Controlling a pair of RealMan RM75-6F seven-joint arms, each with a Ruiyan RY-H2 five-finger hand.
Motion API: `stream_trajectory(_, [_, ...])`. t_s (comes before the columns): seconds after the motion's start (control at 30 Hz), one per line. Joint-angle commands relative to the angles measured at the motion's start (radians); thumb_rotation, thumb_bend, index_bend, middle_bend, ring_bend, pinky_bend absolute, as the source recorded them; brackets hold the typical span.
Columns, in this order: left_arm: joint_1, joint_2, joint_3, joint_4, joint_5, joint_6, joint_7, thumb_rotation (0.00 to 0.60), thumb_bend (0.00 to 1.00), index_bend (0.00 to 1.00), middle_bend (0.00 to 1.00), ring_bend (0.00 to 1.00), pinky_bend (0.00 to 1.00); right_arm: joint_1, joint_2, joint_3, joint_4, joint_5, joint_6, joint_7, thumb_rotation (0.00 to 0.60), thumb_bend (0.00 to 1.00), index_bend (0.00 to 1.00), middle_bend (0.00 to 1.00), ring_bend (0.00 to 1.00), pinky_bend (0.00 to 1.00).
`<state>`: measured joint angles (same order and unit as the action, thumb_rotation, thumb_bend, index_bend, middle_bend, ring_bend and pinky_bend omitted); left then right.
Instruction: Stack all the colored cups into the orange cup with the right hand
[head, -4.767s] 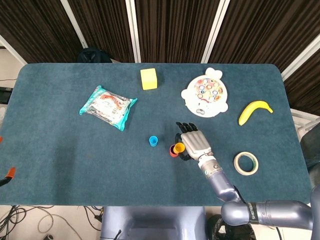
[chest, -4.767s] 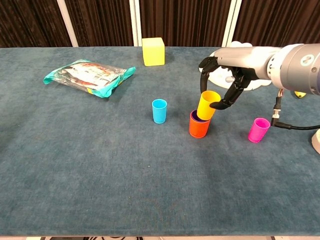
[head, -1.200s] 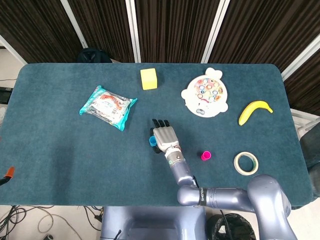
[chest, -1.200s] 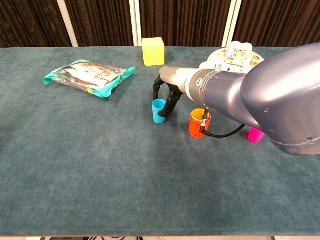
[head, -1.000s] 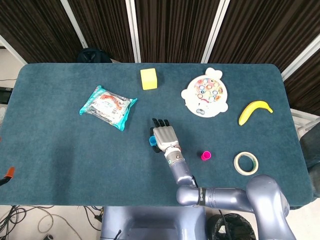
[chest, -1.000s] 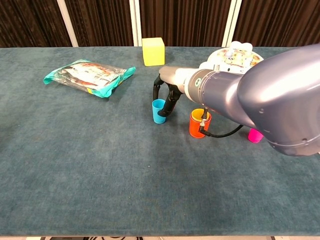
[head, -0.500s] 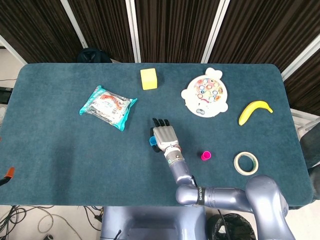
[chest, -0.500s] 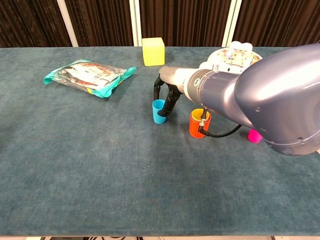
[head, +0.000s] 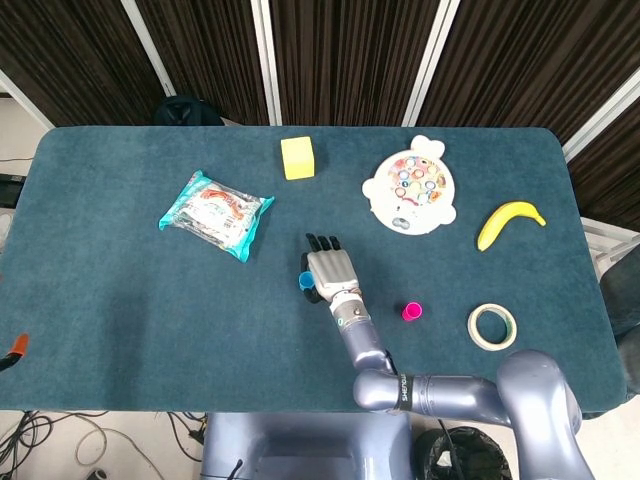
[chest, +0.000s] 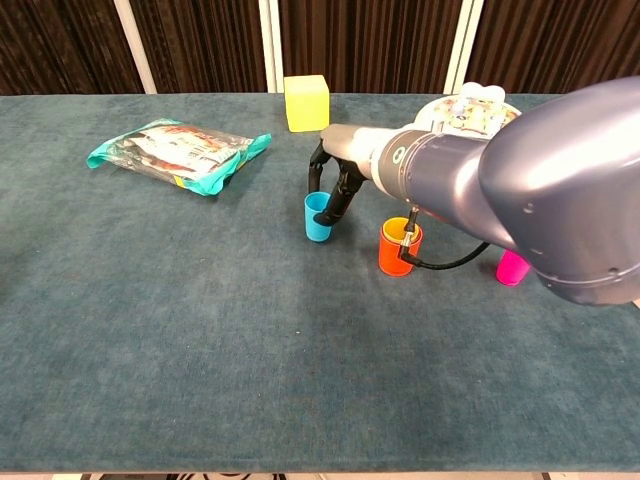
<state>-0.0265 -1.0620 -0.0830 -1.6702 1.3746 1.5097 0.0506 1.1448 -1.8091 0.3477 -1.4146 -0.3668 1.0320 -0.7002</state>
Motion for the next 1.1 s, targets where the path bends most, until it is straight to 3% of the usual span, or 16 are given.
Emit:
stream_trajectory(0.03, [0.0,0.0,0.0,0.001,0.001,0.0,0.0,0.6,0.27,0.02,0.03,0.0,0.0,-0.008,0.016,0.006,-0.019,-0.005,0.004,0.007,0.6,0.42,0.45,0.01,0.06,0.05])
stream_trajectory(0.37, [-0.001,-0.001,0.0,0.002,0.005,0.003,0.005,0.6,0.27,0.02,0.03,0.0,0.0,-0.086,0.187,0.014,-0.223,-0.022,0.037,0.034,0.6,0.42,0.45,0.01,0.06,0.05])
stream_trajectory(0.63, [0.002,0.0,0.0,-0.004,0.008,0.011,0.014,0.6,0.27,0.02,0.03,0.0,0.0,-0.192,0.358,-0.035,-0.434,-0.117,0.067,0.086,0.6,0.42,0.45,0.01,0.06,0.05])
stream_trajectory(0.87, [0.003,0.001,0.0,-0.004,0.006,0.011,0.016,0.6,0.27,0.02,0.03,0.0,0.0,-0.249,0.405,-0.077,-0.495,-0.191,0.053,0.151,0.6,0.42,0.45,0.01,0.06,0.05])
stream_trajectory(1.1, [0.002,0.001,0.0,-0.003,0.006,0.011,0.019,0.6,0.27,0.03,0.03,0.0,0.0,-0.272,0.397,-0.105,-0.472,-0.265,0.042,0.197,0.6,0.42,0.45,0.01,0.06,0.05])
